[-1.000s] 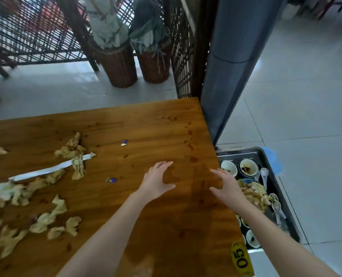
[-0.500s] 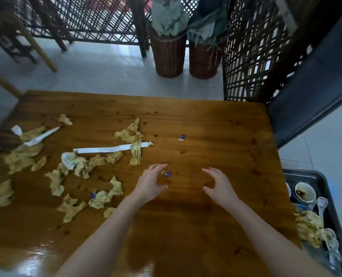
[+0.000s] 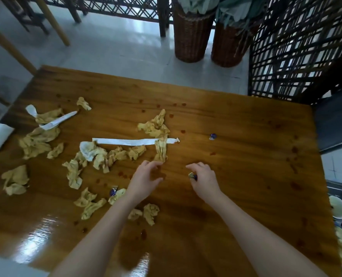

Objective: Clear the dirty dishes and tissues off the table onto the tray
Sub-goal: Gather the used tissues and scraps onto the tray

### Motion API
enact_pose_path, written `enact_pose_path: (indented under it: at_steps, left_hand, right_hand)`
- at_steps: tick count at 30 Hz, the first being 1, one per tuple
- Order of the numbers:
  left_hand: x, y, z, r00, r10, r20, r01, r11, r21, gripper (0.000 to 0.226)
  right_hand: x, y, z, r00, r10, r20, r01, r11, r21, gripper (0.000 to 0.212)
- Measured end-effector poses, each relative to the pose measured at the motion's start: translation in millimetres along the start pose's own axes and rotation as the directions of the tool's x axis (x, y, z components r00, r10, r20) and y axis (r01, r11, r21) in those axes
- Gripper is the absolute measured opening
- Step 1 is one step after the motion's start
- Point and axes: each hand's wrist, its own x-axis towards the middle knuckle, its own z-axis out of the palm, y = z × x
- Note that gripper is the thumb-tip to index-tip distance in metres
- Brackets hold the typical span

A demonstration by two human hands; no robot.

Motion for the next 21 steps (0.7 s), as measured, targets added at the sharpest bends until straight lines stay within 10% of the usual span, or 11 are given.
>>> enact_pose_path:
  at_steps: [21]
  left_hand:
    - [30.5,-18.7,-3.8,0.999,0.004,-0.05,-0.009,0.994,-0.107,0.048]
  right_hand:
    - [111.3,27.3,-68.2,0.978,0.124,-0.168,-0.092,0.978,0.186,0.04]
